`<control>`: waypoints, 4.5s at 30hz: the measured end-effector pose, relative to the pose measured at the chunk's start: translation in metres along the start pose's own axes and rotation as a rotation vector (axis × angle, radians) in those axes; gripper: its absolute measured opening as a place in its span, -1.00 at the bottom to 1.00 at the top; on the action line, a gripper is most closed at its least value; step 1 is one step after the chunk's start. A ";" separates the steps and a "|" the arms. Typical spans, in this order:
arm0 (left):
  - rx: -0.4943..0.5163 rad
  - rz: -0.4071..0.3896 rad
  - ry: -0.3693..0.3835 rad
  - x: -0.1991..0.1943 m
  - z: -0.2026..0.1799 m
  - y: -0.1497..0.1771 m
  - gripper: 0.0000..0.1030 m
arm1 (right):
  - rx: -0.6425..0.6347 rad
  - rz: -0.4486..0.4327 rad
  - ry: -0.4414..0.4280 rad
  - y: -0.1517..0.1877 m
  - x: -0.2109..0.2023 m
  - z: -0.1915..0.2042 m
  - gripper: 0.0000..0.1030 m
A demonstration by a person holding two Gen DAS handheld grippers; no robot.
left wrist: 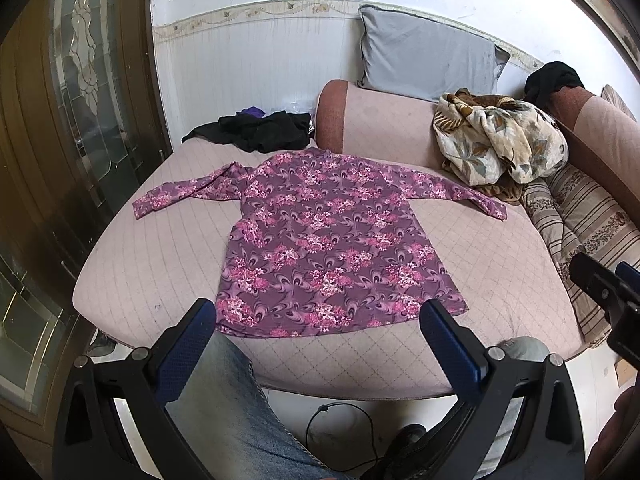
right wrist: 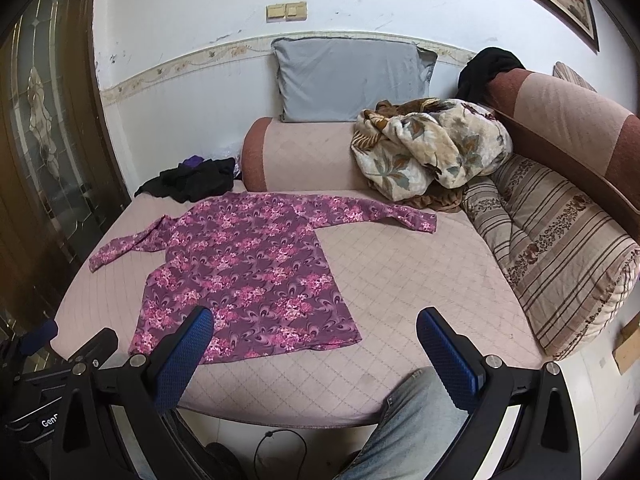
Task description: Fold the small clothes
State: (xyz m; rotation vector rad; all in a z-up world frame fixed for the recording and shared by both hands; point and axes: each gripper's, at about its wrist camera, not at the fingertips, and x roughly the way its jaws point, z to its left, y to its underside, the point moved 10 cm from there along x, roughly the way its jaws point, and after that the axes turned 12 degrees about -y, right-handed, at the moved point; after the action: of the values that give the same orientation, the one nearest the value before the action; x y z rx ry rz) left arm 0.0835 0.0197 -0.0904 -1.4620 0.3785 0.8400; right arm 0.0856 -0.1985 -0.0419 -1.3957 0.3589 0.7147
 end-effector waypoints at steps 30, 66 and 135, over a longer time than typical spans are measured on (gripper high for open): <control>-0.217 0.131 -0.232 0.189 0.126 -0.060 0.97 | -0.031 0.105 -0.303 -0.040 0.178 0.056 1.00; -0.965 0.203 0.500 0.349 0.295 -0.152 -0.81 | -0.070 0.361 -0.594 -0.044 0.390 0.215 0.47; -0.951 0.570 0.558 0.476 0.059 -0.072 -0.10 | -0.142 0.648 -0.661 -0.142 0.637 0.242 0.12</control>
State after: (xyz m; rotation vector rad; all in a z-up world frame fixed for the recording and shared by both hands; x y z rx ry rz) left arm 0.4378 0.2098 -0.3610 -2.5582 0.9237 1.1240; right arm 0.6081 0.1889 -0.2901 -1.0831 0.2290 1.7018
